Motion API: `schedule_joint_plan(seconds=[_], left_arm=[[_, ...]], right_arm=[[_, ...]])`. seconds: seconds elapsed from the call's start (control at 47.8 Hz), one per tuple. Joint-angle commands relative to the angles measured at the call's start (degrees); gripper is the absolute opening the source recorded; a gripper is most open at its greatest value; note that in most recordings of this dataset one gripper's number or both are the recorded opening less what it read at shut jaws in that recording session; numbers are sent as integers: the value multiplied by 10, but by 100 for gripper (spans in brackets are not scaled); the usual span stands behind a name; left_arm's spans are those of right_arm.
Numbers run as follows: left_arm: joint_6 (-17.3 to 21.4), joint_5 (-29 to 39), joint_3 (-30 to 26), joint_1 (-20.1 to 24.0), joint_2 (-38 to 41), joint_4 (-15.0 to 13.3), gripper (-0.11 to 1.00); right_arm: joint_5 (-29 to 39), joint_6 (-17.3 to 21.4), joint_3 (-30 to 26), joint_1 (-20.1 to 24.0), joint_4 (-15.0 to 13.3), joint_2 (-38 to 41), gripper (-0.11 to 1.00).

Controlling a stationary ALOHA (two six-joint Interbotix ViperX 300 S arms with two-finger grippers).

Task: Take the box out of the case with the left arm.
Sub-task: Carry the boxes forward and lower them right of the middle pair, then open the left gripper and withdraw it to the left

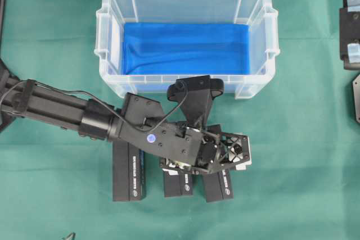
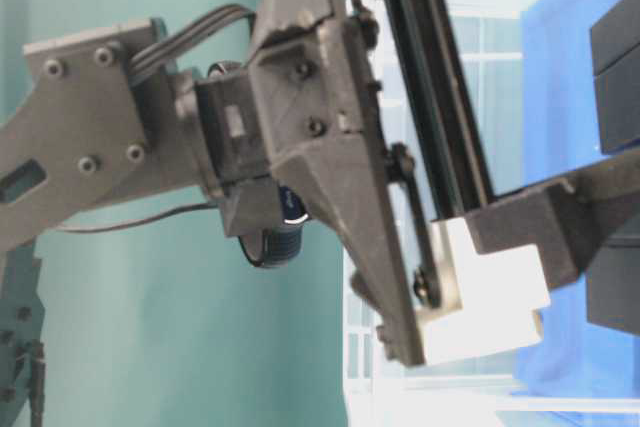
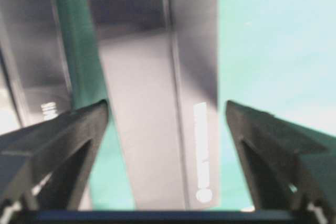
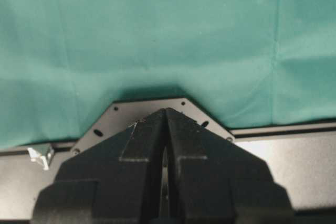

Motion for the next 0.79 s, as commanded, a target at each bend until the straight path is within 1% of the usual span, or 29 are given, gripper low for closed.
schedule_joint_plan(seconds=[0.0, 0.251, 0.418, 0.565, 0.774], left_arm=[[1, -2, -11, 3, -16, 1, 86], [1, 6, -33, 11, -31, 1, 86], [5, 47, -58, 14, -45, 2, 86], [13, 87, -98, 15, -53, 1, 85], [40, 135, -178, 18, -49, 3, 85]], right_arm=[[-1, 0, -6, 0, 1, -1, 1], [-1, 0, -6, 0, 1, -2, 1], [-1, 0, -6, 0, 1, -1, 1], [-3, 0, -6, 0, 1, -1, 1], [-3, 0, -5, 0, 1, -1, 1]])
